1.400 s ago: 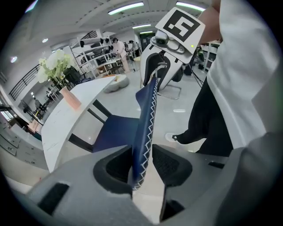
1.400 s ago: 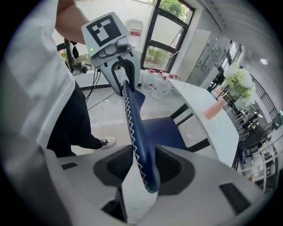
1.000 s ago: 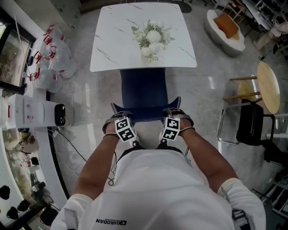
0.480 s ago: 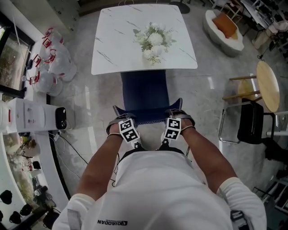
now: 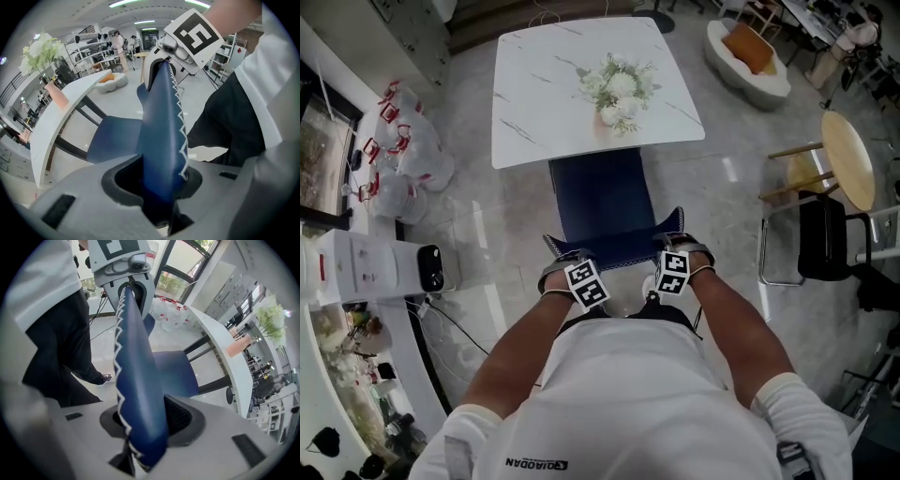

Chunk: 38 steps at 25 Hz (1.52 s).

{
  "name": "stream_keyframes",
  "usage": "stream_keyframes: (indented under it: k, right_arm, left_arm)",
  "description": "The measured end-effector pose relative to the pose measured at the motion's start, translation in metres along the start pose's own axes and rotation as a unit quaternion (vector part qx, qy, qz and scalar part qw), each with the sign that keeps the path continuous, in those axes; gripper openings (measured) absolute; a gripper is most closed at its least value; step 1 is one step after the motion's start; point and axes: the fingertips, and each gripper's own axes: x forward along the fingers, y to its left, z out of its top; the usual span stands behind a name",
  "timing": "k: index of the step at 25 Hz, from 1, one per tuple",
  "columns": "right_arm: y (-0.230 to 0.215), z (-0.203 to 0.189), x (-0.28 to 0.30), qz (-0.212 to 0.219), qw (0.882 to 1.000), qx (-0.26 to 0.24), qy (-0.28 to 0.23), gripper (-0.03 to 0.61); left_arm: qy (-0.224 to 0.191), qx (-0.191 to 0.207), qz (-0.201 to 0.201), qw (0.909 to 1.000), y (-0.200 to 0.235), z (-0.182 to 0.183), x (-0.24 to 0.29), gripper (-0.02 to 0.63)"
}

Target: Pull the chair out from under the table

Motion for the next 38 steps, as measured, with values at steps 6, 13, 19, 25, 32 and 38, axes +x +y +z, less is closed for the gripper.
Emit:
stream_keyframes:
  k: [6,13,19,25,32,38]
  right_arm:
    - [0.014,-0.005,-0.003,-0.009,1.000,0.003,0.007,0.156]
    - [0.036,-0.015,-0.007,-0.005,1.000,-0.013,0.012,0.144]
    - [0.070,-0.020,-0.006,-0.002,0.999,-0.033,0.018,0.124]
    - [0.102,-0.020,-0.009,0.004,0.999,-0.038,0.014,0.124]
    - [0.125,-0.026,-0.023,0.007,1.000,-0.015,-0.003,0.117]
    - [0.153,-0.036,-0.035,0.018,1.000,-0.021,-0.010,0.118]
  left_arm:
    - [-0.004,0.008,0.006,0.9999,-0.015,-0.001,0.002,0.124]
    - [-0.007,0.008,0.016,0.9998,-0.035,-0.001,0.006,0.115]
    - [0.006,0.014,0.019,0.9997,-0.061,-0.012,0.009,0.107]
    - [0.025,0.015,0.016,0.9994,-0.092,-0.027,0.015,0.110]
    - [0.031,0.002,0.022,0.9993,-0.120,-0.027,0.010,0.107]
    - [0.041,0.001,0.026,0.9988,-0.155,-0.024,0.009,0.106]
